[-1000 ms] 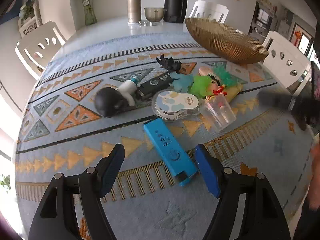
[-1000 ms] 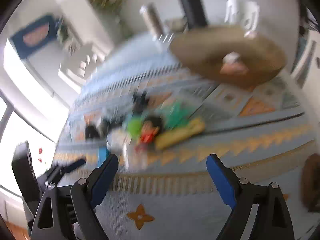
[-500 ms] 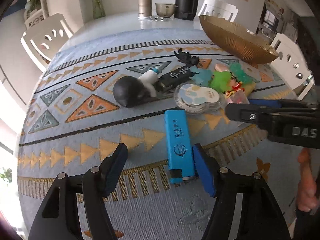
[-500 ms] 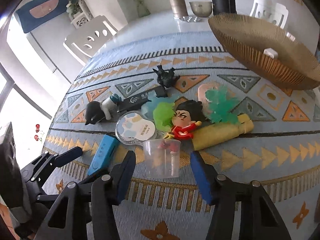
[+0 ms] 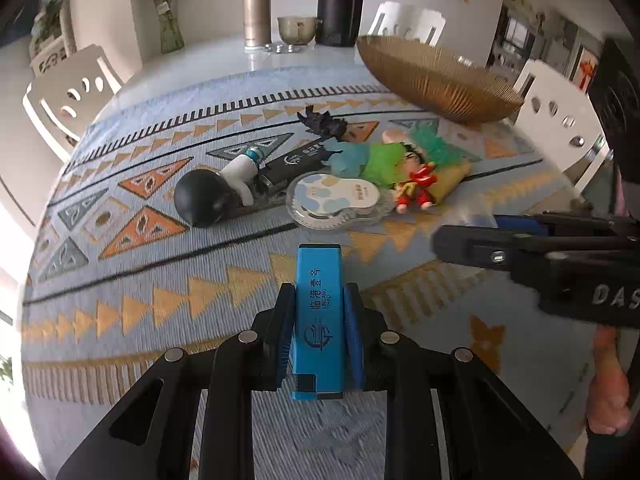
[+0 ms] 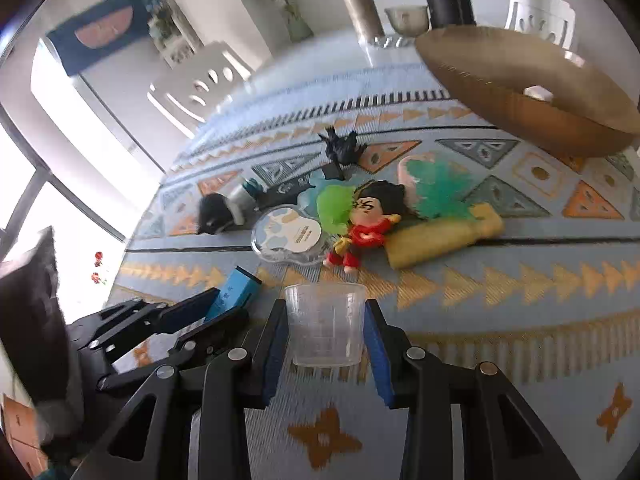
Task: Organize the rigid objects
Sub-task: 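Carry the cup and blue box over the wooden bowl and release both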
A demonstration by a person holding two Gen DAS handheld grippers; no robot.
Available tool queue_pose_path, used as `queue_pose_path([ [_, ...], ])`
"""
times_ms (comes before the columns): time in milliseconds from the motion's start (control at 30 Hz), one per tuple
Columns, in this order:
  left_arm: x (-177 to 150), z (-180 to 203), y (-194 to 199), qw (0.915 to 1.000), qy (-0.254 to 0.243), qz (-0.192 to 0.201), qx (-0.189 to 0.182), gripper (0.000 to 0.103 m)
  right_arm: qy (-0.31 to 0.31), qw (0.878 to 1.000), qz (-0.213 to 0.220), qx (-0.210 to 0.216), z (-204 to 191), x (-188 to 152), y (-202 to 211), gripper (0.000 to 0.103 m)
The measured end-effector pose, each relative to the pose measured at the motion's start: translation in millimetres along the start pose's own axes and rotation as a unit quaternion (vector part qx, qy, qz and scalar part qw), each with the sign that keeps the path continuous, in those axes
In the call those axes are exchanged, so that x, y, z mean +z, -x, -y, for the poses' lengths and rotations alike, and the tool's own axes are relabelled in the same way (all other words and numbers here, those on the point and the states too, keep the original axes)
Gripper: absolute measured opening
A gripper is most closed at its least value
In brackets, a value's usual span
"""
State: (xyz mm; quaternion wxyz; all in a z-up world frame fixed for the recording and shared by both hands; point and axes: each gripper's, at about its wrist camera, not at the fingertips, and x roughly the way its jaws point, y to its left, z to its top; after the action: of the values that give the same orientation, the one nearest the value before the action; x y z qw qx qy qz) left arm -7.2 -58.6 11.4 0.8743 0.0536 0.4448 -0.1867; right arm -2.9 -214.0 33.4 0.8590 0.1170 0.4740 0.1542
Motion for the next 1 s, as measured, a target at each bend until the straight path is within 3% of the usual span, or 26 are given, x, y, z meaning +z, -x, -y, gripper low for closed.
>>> queue_pose_path([
  [233,0,6,20,0.9987,0.023,0.025,-0.037,0.021,-0.011,0.999,0.04,-0.011,19,-16,39,0.037],
  [400,19,19,38,0.9977,0.012,0.054,-0.039,0.021,-0.024,0.998,0.058,-0.019,28,-13,57,0.037],
  [567,83,42,67,0.9926,-0.02,0.113,-0.04,0.021,-0.024,0.989,0.136,-0.056,36,27,108,0.037],
  [700,139,62,80,0.9847,-0.032,0.158,-0.065,0.021,-0.053,0.966,0.229,-0.109,50,68,157,0.037],
  [833,186,82,55,0.982,-0.035,0.162,-0.09,0.021,-0.097,0.949,0.266,-0.138,75,97,163,0.037],
  [1000,209,102,-4,0.987,-0.046,0.126,-0.089,0.021,-0.147,0.949,0.229,-0.158,115,119,129,0.037],
])
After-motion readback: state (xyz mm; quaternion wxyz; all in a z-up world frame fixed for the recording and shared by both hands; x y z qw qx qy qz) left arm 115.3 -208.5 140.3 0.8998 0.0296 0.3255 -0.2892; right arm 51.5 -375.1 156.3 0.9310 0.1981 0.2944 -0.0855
